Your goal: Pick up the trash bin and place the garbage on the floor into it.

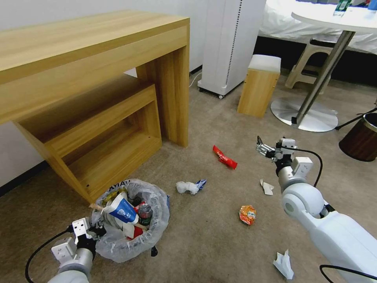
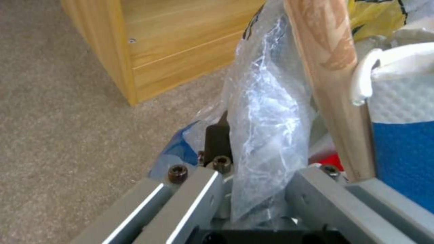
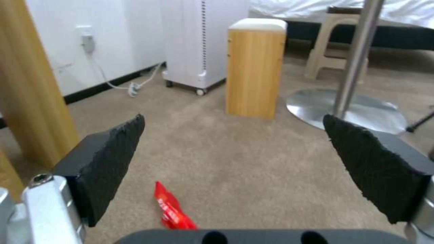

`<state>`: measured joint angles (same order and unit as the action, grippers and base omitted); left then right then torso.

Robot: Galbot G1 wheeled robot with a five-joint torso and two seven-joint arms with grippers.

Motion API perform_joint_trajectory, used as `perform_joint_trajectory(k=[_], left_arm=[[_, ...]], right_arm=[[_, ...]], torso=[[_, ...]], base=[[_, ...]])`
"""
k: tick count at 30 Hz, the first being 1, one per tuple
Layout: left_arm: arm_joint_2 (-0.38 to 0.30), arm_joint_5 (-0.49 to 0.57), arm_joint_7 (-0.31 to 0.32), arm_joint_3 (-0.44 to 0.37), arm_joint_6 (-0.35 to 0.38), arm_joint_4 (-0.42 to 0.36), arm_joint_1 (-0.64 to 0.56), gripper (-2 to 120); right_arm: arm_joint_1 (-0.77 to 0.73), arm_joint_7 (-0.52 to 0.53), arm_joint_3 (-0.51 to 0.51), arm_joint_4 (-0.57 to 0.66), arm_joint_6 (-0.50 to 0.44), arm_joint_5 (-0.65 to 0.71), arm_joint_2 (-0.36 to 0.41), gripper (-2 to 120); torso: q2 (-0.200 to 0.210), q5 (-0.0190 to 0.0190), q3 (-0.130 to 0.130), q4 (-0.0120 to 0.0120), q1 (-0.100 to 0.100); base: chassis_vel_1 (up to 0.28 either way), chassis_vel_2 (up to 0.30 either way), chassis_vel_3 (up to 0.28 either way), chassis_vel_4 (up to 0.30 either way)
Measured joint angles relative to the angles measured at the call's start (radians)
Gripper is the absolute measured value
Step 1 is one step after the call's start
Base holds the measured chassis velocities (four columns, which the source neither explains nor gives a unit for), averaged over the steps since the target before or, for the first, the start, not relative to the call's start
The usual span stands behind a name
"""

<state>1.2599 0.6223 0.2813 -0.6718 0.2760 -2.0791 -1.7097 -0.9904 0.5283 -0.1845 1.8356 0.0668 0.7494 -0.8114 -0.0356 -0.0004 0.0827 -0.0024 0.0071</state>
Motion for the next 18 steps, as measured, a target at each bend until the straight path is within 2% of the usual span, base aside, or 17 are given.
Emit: perform_joint_trajectory(k=[18], left_arm=[[-0.017, 0.016, 0.005, -0.002, -0.004, -0.006, 0.001, 1]], right_arm=[[0.005, -0.014, 0.042, -0.006, -0.062, -0.052, -0.05, 100]], torso=[[0.0, -0.0003, 0.0, 0.0001, 0.0]], base=[[0.0, 0.0, 0.0, 0.0]])
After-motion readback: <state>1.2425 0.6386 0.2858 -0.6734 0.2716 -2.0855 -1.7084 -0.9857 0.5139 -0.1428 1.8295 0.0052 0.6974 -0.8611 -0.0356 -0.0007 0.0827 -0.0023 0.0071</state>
